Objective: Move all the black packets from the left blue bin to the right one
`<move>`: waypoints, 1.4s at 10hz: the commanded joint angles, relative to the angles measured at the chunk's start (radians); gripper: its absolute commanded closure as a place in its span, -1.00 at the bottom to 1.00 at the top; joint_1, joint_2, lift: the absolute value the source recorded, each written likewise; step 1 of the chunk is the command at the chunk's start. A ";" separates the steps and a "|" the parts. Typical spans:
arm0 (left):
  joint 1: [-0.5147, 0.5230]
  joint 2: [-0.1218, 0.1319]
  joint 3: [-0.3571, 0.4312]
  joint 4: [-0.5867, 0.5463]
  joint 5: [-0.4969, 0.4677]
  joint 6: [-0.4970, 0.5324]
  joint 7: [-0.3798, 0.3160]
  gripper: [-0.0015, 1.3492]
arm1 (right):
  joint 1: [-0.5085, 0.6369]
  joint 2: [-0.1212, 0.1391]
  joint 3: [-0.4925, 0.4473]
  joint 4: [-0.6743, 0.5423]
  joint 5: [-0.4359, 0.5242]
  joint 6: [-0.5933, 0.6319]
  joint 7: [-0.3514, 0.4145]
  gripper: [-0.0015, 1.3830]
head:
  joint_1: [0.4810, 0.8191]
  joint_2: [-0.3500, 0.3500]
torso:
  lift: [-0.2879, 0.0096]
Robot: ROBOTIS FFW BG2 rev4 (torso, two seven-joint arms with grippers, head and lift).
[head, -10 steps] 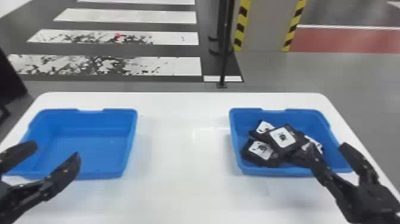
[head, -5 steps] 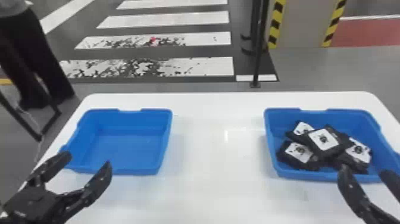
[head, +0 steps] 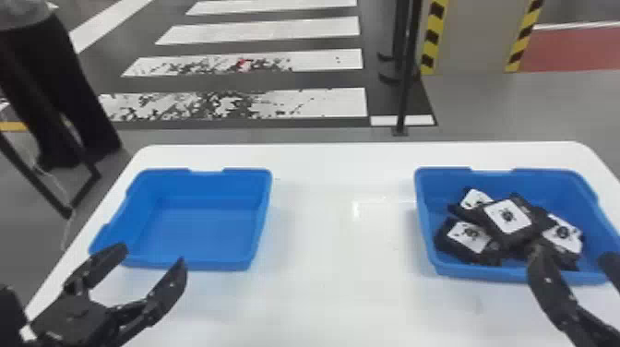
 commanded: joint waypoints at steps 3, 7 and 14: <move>-0.016 0.011 -0.016 0.000 0.019 0.013 0.001 -0.76 | -0.009 0.001 0.004 0.000 0.000 -0.005 0.000 -0.52 | 0.27 0.35 | -0.31; -0.033 0.016 -0.032 0.000 0.029 0.009 0.001 -0.76 | -0.016 0.001 0.004 0.002 -0.008 -0.010 0.000 -0.52 | 0.27 0.31 | -0.31; -0.053 0.016 -0.038 0.000 0.031 0.013 0.001 -0.76 | -0.024 0.001 0.010 0.005 -0.024 -0.017 0.000 -0.52 | 0.27 0.29 | -0.31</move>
